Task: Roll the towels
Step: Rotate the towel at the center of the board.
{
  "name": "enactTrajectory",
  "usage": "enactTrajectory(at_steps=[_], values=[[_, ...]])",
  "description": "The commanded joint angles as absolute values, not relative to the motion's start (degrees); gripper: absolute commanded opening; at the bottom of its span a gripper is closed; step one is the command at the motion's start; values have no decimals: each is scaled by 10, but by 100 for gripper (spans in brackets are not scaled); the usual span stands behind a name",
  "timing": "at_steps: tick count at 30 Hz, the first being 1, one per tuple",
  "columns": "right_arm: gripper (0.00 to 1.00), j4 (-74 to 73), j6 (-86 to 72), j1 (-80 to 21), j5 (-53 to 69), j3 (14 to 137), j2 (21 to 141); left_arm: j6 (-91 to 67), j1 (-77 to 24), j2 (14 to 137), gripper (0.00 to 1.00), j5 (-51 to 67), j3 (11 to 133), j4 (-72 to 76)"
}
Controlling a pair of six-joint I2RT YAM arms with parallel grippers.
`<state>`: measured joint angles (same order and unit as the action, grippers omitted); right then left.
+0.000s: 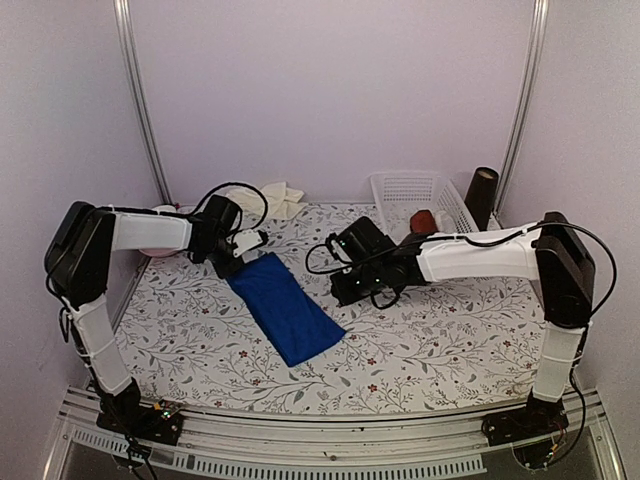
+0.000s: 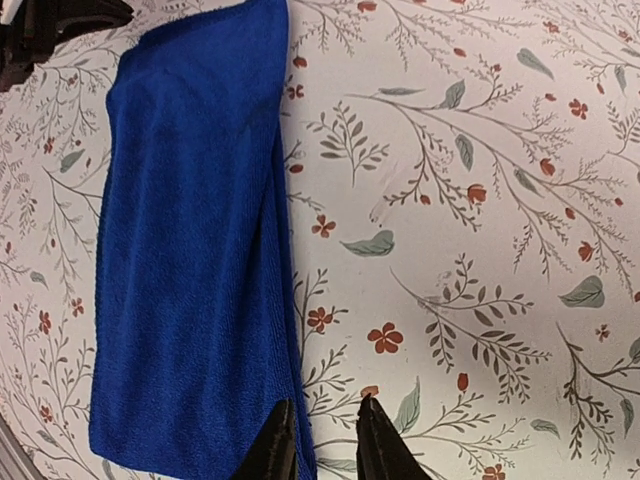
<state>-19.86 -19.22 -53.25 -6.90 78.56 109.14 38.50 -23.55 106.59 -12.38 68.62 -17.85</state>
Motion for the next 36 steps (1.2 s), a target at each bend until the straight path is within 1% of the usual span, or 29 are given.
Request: enactTrajectory(at_steps=[1, 8, 15, 19, 24, 31, 33, 36], values=[[20, -194, -182, -537, -45, 760, 1123, 337, -228, 1082, 0, -99, 680, -250], [20, -188, -181, -538, -25, 741, 1144, 342, -215, 1079, 0, -76, 664, -280], [20, -185, -176, -556, -11, 740, 1169, 348, -215, 1121, 0, -129, 669, -258], [20, -191, -175, -572, -3, 737, 1174, 349, -214, 1164, 0, -165, 691, -233], [20, -198, -185, -605, 3, 732, 1167, 352, -224, 1205, 0, -171, 736, -208], [20, -198, -202, -644, 15, 718, 1156, 379, -256, 1258, 0, -129, 791, -197], [20, -202, -203, -646, 5, 716, 1151, 381, -256, 1265, 0, -146, 800, -190], [21, -218, -208, -645, -52, 716, 1132, 371, -238, 1250, 0, -169, 814, -179]])
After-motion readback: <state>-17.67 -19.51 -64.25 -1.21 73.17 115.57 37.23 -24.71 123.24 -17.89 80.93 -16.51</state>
